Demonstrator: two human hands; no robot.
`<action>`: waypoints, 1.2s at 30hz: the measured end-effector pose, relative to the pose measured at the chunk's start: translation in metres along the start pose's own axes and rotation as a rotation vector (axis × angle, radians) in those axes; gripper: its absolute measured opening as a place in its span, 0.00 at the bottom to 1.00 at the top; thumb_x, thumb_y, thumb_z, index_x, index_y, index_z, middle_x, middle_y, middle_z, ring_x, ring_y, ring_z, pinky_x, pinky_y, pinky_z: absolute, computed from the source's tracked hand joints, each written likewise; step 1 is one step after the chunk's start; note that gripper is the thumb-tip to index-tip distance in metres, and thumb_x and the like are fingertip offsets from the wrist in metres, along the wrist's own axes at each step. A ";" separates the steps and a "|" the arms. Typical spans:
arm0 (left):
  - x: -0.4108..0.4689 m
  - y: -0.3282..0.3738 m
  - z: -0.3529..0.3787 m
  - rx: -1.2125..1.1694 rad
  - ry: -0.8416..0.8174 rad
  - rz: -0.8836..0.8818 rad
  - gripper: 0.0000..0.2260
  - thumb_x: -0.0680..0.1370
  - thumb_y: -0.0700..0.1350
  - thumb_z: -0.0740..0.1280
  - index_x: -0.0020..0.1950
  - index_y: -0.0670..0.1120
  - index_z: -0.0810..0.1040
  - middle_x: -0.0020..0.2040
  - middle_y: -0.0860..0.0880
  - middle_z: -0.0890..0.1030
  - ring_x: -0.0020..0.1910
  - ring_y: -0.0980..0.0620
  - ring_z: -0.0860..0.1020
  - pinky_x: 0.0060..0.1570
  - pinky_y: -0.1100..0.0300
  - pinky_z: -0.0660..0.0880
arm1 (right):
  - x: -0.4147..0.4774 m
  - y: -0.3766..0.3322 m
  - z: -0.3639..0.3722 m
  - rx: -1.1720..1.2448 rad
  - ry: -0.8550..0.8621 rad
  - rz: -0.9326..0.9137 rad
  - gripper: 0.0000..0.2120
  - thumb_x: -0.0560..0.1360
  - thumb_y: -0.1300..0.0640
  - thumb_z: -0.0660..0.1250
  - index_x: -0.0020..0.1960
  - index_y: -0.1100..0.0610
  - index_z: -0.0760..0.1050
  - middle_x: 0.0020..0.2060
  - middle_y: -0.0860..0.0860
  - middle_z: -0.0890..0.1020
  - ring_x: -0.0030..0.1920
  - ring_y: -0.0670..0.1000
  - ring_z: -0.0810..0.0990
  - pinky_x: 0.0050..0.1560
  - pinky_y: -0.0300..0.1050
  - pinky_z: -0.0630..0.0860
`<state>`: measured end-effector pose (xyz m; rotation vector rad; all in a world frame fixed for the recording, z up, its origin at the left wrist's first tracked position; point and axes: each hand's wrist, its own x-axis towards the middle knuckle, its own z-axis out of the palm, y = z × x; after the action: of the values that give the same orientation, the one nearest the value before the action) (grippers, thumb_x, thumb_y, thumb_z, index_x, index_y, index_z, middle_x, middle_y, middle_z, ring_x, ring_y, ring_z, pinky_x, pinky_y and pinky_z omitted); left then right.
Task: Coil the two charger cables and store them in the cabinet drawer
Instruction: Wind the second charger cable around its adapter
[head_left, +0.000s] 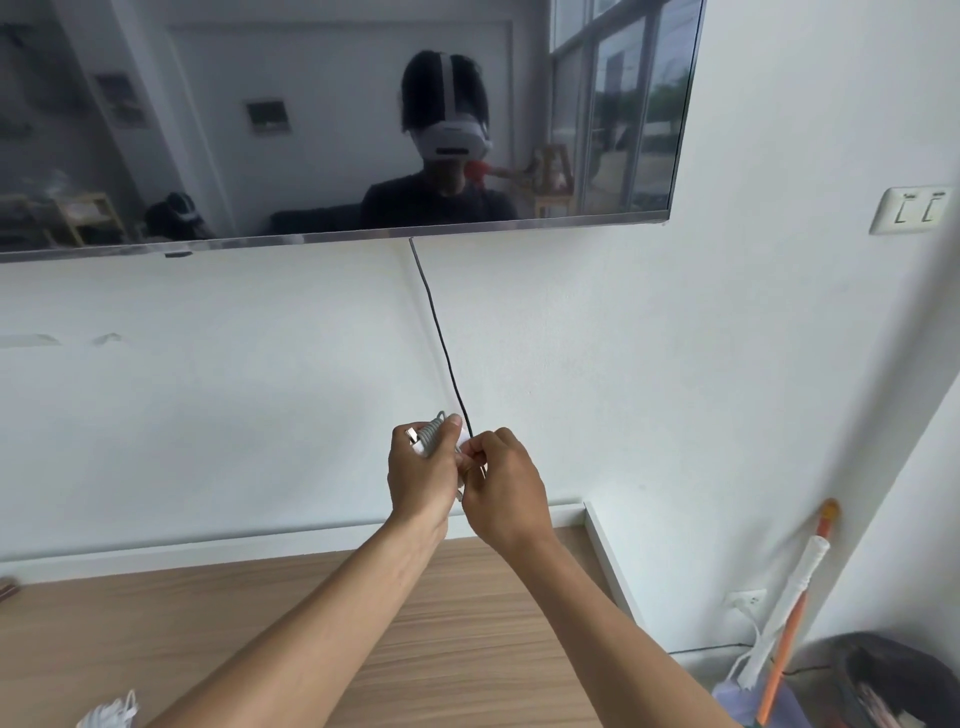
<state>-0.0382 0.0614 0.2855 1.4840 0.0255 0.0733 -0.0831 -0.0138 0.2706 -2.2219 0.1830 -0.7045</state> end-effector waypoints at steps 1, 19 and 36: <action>-0.001 -0.001 -0.001 0.000 0.001 -0.010 0.13 0.75 0.51 0.71 0.51 0.44 0.74 0.34 0.47 0.80 0.32 0.48 0.78 0.27 0.59 0.73 | 0.000 0.002 0.002 -0.001 0.001 -0.008 0.06 0.77 0.60 0.60 0.48 0.54 0.76 0.46 0.47 0.75 0.49 0.50 0.75 0.44 0.48 0.75; -0.002 -0.034 -0.058 -0.416 -0.105 -0.474 0.15 0.80 0.52 0.57 0.51 0.42 0.75 0.34 0.42 0.80 0.21 0.50 0.74 0.25 0.63 0.70 | -0.034 0.029 0.047 0.190 -0.262 -0.040 0.34 0.70 0.43 0.73 0.70 0.50 0.63 0.60 0.42 0.67 0.56 0.42 0.71 0.51 0.32 0.69; 0.053 -0.105 -0.261 0.686 -0.391 0.027 0.40 0.73 0.49 0.72 0.77 0.56 0.51 0.70 0.57 0.66 0.67 0.63 0.68 0.64 0.61 0.68 | -0.024 0.003 0.188 -0.022 -0.586 -0.202 0.30 0.67 0.43 0.72 0.66 0.49 0.68 0.56 0.43 0.74 0.58 0.46 0.74 0.59 0.45 0.73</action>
<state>0.0017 0.3156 0.1601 2.1607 -0.3140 -0.2275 -0.0012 0.1133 0.1568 -2.3871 -0.3301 -0.1292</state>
